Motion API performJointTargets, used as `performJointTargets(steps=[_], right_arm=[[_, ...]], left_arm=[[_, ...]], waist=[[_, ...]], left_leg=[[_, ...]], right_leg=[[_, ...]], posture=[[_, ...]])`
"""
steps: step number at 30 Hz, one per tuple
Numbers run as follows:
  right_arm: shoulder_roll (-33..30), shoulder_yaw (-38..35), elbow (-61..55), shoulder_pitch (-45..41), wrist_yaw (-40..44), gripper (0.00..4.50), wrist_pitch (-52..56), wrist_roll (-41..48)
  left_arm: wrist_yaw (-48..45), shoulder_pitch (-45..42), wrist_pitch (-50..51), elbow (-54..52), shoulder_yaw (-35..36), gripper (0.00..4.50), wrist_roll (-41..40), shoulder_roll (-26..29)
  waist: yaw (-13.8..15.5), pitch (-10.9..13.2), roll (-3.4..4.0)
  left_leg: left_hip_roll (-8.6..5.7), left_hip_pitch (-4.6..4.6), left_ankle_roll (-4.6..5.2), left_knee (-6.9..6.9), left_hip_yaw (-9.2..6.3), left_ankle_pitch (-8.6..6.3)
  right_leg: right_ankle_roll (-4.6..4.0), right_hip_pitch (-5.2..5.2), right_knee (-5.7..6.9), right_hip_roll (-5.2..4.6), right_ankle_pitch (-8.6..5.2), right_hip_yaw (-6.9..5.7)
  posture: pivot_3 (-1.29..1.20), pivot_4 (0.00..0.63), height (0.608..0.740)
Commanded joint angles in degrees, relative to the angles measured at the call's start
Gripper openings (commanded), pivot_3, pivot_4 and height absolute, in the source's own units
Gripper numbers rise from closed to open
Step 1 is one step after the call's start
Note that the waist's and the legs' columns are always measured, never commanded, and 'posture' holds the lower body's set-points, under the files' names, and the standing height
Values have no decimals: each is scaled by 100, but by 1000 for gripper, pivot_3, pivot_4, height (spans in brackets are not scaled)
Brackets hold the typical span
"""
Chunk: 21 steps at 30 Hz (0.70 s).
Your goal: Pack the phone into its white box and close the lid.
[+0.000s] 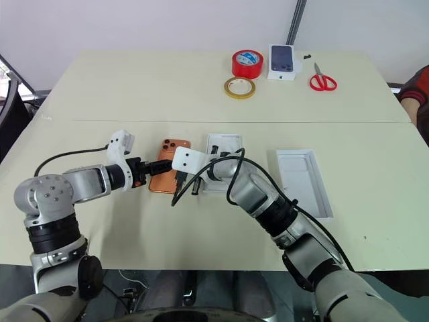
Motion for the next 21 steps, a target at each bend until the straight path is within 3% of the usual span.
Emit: performJointTargets(steps=[1, 11, 21], right_arm=[[16, -39, -197, 25, -23, 0, -57, -70], [13, -20, -242, 136, -14, 0, -93, -159], [14, 10, -325, 226, 22, 0, -68, -206]], left_arm=[[54, 30, 262, -23, -1, 4430, -252, -387], [625, -278, 262, 327, 954, 4430, -702, -871], [1146, -292, 262, 468, 1046, 4430, -1159, -759]], waist=[[0, -2, 0], [6, -5, -3], [-30, -5, -4]], left_leg=[[0, 1, 0, 0, 0, 0], [-1, 4, -1, 1, -2, 0], [1, 3, -5, -1, -2, 1]], right_leg=[[0, 1, 0, 0, 0, 0], [0, 6, -1, -1, 0, -3], [0, 3, -1, 1, 0, -3]], posture=[[0, 150, 740], [0, 150, 740], [0, 150, 740]])
